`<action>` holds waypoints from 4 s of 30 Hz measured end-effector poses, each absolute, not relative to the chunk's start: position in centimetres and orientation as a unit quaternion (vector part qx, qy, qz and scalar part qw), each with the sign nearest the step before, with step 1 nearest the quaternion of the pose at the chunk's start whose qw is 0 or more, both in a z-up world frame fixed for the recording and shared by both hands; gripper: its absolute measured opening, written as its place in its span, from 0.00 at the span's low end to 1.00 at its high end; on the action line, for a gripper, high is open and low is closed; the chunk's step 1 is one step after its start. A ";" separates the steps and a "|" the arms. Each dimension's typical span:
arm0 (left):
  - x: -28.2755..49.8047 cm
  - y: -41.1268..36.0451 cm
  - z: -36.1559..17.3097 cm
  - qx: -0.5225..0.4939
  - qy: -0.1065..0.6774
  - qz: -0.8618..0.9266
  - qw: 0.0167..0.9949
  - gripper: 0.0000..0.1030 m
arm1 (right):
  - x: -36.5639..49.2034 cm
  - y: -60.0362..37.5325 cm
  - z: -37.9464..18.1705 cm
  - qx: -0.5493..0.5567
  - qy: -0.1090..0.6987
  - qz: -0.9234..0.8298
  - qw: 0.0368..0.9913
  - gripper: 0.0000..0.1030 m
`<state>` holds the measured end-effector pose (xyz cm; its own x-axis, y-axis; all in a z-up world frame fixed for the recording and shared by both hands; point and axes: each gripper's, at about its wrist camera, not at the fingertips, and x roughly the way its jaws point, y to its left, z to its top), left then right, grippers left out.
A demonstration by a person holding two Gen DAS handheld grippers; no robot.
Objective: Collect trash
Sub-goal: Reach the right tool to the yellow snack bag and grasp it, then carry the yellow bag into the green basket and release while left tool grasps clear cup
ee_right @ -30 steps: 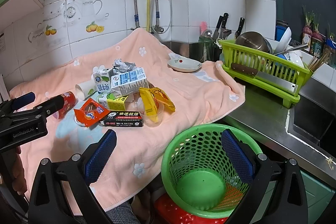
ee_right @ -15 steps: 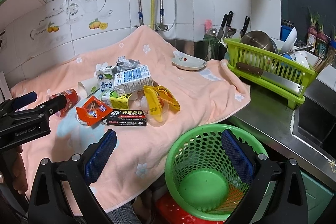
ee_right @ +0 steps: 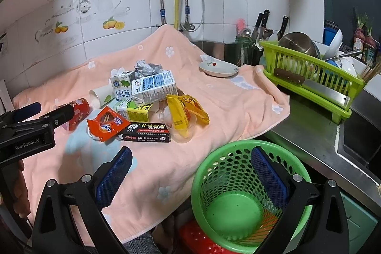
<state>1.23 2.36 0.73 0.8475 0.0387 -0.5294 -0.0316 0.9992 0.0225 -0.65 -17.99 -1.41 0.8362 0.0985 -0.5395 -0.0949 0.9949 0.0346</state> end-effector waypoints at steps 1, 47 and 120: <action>1.3 2.5 0.7 0.005 0.277 0.019 0.961 0.95 | -0.5 -17.9 -1.4 0.002 0.282 0.051 0.958 0.94; 8.2 9.3 -3.2 -0.047 0.346 0.036 0.936 0.90 | 20.0 -16.7 -6.0 -0.048 0.359 0.147 0.920 0.84; 19.1 -8.5 -8.5 0.018 0.439 -0.230 0.868 0.04 | 5.1 -28.2 -10.0 -0.001 0.358 0.070 0.931 0.64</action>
